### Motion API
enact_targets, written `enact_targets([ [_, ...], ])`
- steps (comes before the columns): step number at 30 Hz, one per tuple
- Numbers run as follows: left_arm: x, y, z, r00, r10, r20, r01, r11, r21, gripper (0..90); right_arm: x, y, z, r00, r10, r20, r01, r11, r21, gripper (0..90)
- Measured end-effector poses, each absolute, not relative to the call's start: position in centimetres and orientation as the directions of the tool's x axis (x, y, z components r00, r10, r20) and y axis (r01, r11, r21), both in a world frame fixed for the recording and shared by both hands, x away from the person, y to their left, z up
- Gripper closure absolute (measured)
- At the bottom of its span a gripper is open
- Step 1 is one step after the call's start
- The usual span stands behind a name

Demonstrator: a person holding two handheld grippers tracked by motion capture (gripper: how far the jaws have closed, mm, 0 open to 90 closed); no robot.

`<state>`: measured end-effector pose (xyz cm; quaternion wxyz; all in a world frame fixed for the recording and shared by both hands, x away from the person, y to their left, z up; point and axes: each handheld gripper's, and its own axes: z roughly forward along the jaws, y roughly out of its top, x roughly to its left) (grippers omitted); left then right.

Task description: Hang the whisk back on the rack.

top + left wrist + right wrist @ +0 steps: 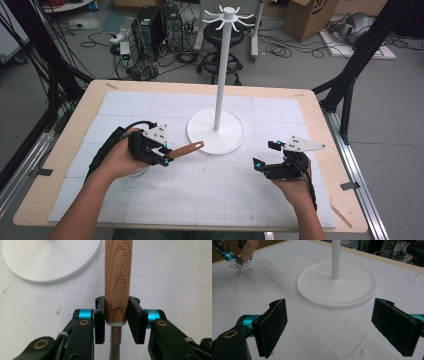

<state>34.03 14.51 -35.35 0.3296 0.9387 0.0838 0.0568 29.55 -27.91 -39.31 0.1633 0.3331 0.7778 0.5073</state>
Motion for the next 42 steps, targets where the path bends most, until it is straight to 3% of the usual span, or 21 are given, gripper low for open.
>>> enact_targets([
  [11,34.6,14.8,-32.0,0.969,0.245,-0.023,0.174,-0.613,0.771,69.9,29.6,-28.0,-39.3,-0.727,0.682,0.081,0.346,0.261,0.901,12.3],
  [42,38.3,13.3,-19.7,0.976,0.216,-0.013,0.106,-0.425,0.899,70.0,29.7,-28.3,-39.2,-0.726,0.683,0.085,0.344,0.252,0.905,12.3],
])
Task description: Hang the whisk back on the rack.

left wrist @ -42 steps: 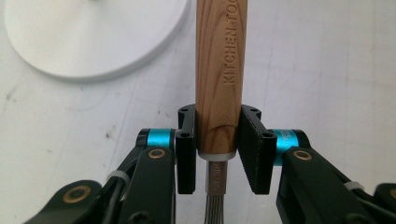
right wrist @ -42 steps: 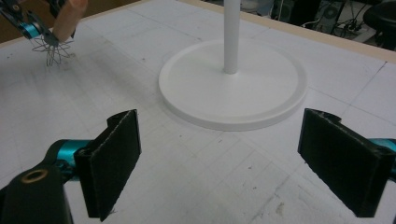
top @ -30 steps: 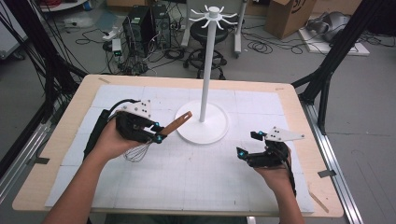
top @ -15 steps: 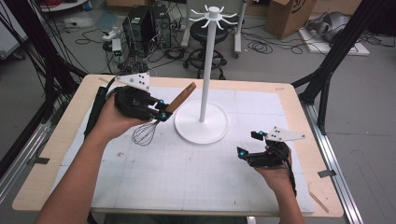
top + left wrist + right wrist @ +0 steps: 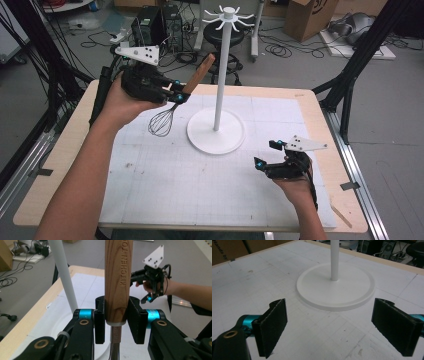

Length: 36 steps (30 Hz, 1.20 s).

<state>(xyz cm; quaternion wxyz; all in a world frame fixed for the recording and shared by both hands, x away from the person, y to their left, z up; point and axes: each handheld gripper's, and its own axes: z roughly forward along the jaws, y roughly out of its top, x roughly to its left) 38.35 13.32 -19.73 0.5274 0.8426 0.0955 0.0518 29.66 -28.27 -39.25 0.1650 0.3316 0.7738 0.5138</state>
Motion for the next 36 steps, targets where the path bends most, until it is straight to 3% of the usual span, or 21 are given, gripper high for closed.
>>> enact_targets([
  [17,40.1,12.4,-15.6,0.96,0.279,0.013,0.106,-0.406,0.908,69.9,29.7,-28.4,-39.2,-0.724,0.684,0.09,0.344,0.246,0.906,12.3],
  [36,41.6,11.2,-16.0,0.945,0.328,0.005,0.14,-0.419,0.897,70.0,29.7,-28.7,-39.2,-0.721,0.687,0.096,0.347,0.238,0.907,12.3],
])
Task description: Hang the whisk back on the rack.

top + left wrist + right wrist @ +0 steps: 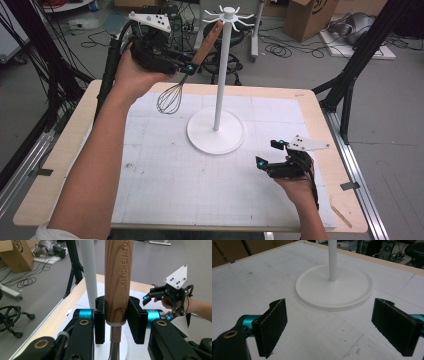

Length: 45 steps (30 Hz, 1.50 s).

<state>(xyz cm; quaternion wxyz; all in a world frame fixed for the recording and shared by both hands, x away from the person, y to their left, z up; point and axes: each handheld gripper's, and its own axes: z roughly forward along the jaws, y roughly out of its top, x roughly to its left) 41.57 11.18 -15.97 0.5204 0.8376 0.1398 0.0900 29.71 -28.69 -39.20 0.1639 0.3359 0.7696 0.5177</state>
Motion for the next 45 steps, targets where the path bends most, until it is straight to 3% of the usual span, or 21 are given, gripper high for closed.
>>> enact_targets([
  [18,42.6,10.2,-17.1,0.931,0.363,-0.026,0.2,-0.451,0.87,69.2,29.7,-28.9,-39.2,-0.72,0.688,0.097,0.347,0.235,0.908,12.3],
  [37,41.1,11.9,-22.3,0.922,0.387,-0.031,0.215,-0.441,0.872,34.3,29.6,-28.7,-39.2,-0.721,0.686,0.093,0.349,0.244,0.905,12.3],
  [45,40.0,13.6,-25.1,0.918,0.394,-0.051,0.232,-0.427,0.874,26.9,29.7,-28.5,-39.3,-0.724,0.685,0.086,0.347,0.253,0.903,12.3],
])
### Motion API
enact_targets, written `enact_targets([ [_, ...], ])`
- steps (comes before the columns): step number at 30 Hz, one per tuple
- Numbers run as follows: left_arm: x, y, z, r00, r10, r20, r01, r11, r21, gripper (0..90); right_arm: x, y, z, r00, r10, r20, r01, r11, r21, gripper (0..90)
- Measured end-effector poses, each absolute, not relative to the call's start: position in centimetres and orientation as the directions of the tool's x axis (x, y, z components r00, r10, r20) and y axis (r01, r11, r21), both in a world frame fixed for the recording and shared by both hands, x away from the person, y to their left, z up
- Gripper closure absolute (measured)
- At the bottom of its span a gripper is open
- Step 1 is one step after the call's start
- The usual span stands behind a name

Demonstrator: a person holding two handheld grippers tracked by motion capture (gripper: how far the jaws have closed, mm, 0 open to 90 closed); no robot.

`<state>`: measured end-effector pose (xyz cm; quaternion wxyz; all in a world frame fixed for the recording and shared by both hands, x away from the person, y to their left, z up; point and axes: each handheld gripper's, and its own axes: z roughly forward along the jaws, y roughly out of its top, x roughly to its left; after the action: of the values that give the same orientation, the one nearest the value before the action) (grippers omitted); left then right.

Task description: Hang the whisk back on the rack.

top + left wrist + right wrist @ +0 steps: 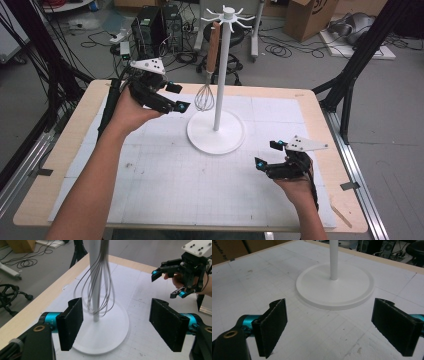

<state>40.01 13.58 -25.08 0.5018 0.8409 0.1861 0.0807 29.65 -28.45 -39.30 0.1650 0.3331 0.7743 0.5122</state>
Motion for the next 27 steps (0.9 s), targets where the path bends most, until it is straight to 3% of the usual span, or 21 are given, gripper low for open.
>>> enact_targets([
  [14,36.4,15.5,-28.7,0.929,0.367,-0.044,0.2,-0.401,0.894,15.1,29.6,-28.4,-39.3,-0.724,0.684,0.086,0.348,0.255,0.902,12.3],
  [27,33.9,18.7,-34.0,0.909,0.405,-0.094,0.254,-0.362,0.897,10.7,29.7,-28.4,-39.5,-0.721,0.687,0.088,0.356,0.259,0.898,12.3],
])
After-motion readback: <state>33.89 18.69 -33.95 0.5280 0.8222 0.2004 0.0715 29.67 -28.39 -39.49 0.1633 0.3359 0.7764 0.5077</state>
